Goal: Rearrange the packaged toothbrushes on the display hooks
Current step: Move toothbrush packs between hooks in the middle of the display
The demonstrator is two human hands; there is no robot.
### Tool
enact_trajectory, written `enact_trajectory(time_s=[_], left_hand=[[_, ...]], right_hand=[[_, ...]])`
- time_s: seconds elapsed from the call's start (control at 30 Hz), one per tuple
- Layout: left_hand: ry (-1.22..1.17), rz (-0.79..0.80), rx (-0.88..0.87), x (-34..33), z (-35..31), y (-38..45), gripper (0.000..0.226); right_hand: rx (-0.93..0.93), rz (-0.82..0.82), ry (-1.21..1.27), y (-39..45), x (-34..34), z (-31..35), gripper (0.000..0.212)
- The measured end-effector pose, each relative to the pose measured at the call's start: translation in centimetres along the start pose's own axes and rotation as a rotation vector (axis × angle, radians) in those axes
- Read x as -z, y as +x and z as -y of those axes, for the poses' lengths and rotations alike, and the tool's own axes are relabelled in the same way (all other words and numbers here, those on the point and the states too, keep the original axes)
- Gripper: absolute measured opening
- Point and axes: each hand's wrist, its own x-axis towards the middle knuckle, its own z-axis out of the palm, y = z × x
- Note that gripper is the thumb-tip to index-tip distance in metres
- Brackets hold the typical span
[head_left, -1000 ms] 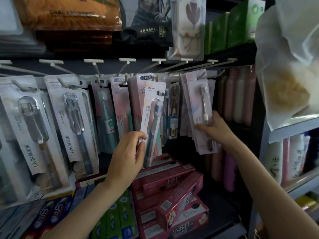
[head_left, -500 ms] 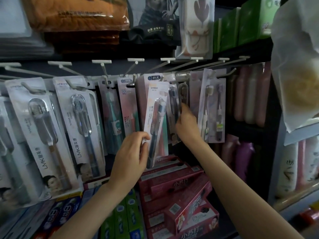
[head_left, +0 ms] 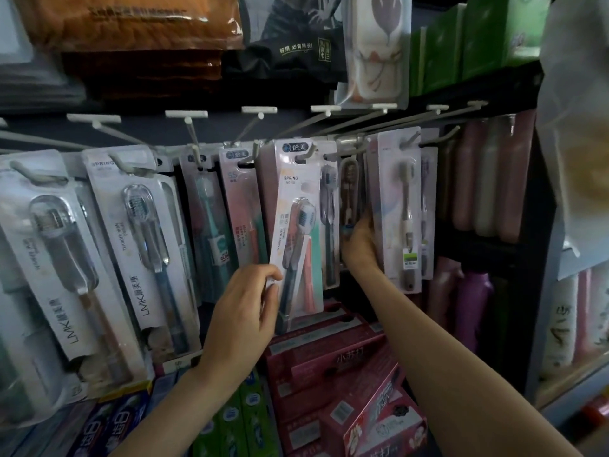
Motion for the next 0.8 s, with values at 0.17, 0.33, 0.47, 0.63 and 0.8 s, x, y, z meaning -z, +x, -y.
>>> enact_trajectory(time_s=[0.17,0.33,0.47,0.63,0.8], left_hand=[[0.0,-0.001,-0.013,0.1,0.1,0.0,0.006],[-0.037,0.005,-0.036,0.1,-0.6,0.1,0.01],[-0.078,-0.005,-0.004,-0.1,-1.2,0.2,0.013],[-0.076,0.003,-0.007,0.2,-2.1,0.6,0.013],[-0.088,-0.001,-0.03,0.9,-2.5,0.5,0.013]], right_hand=[[0.047,0.029,0.185,-0.3,-0.1,0.1,0.075],[0.029,0.021,0.234,-1.6,1.3,-0.5,0.061],[-0.008,0.133,0.374,-3.3,2.8,0.9,0.042],[0.029,0.137,0.399,-6.0,2.0,1.1,0.067],[0.058,0.215,0.292,-9.3,1.7,-0.3,0.077]])
